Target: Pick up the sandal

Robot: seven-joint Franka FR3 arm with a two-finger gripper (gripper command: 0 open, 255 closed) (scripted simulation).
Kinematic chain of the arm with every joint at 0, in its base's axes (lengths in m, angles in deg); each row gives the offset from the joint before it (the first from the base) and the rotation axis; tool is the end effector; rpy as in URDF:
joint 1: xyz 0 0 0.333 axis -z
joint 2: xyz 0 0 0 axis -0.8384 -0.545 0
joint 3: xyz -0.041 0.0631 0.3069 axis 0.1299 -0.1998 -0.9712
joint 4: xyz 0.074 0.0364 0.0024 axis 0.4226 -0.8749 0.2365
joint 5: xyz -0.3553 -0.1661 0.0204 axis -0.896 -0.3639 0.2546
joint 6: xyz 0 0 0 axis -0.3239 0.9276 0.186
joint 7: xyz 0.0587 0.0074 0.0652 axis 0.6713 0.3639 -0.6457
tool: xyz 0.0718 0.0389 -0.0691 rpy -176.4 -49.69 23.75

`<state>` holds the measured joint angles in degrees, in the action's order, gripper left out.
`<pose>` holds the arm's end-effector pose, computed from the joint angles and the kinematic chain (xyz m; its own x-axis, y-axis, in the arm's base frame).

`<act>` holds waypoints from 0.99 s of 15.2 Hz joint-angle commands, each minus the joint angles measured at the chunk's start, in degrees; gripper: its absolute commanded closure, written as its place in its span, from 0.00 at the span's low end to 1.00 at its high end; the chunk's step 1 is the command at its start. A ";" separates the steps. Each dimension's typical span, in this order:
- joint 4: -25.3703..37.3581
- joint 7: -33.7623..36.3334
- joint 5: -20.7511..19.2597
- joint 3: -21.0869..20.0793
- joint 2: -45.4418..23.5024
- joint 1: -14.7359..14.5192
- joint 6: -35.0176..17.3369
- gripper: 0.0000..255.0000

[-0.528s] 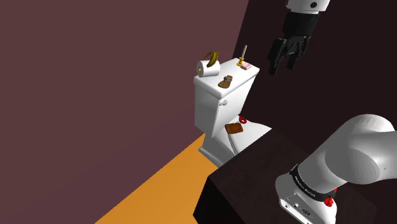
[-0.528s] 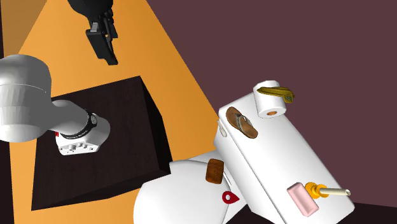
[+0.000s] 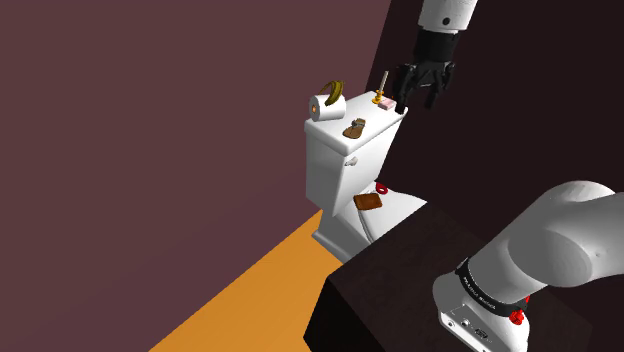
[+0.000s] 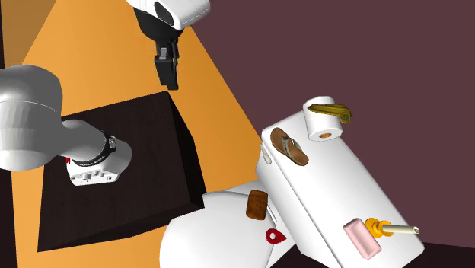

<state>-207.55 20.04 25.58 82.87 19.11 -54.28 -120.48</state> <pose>0.3641 -0.0159 0.5299 0.9717 -0.2013 -0.1237 -0.2010 -0.9795 0.0146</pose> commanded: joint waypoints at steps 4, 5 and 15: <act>2.96 2.06 0.72 1.35 -10.02 1.66 -6.98 0.00; 3.88 2.37 0.89 1.69 -12.12 1.97 -8.13 0.00; 16.26 4.47 4.04 5.15 -33.14 4.95 -16.36 0.00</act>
<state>-192.97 24.05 29.14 87.84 -11.80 -49.49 -136.31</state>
